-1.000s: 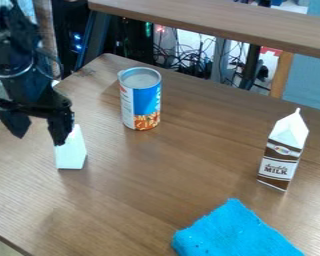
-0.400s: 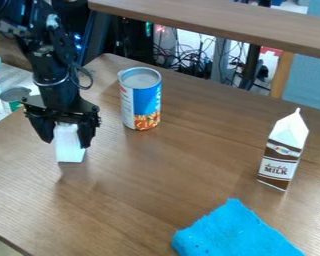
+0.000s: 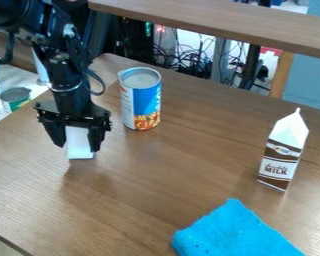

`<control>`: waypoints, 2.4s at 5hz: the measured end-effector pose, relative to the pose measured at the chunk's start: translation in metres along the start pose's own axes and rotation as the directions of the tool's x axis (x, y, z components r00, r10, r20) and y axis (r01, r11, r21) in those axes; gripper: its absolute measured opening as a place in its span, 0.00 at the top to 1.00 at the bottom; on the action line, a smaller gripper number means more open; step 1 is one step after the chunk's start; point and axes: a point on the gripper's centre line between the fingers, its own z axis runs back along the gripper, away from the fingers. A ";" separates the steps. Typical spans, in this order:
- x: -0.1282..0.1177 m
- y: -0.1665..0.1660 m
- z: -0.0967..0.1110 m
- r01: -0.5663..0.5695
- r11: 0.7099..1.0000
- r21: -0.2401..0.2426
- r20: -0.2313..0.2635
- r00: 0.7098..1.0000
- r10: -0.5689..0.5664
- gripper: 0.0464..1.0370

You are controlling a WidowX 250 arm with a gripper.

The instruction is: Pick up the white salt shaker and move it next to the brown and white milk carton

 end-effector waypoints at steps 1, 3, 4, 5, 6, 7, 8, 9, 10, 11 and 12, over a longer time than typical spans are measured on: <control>0.001 0.002 0.005 -0.005 1.000 0.017 -0.024 1.000 0.005 0.36; 0.033 -0.032 0.085 0.021 1.000 0.004 0.098 0.995 -0.021 0.37; 0.052 -0.076 0.135 0.069 0.995 -0.065 0.176 0.983 -0.057 0.37; 0.072 -0.129 0.181 0.171 0.974 -0.150 0.245 0.961 -0.131 0.37; 0.088 -0.186 0.133 0.303 0.929 -0.214 0.158 0.949 -0.273 0.37; 0.081 -0.225 0.089 0.387 0.897 -0.215 0.097 0.922 -0.374 0.37; 0.075 -0.238 0.060 0.447 0.872 -0.199 0.060 0.894 -0.445 0.37; 0.073 -0.231 0.044 0.483 0.862 -0.154 0.060 0.876 -0.479 0.37; 0.067 -0.224 0.027 0.521 0.849 -0.087 0.045 0.854 -0.519 0.37; 0.059 -0.214 0.014 0.537 0.843 -0.039 0.019 0.844 -0.537 0.37; 0.053 -0.207 0.014 0.525 0.850 -0.043 0.033 0.851 -0.524 0.30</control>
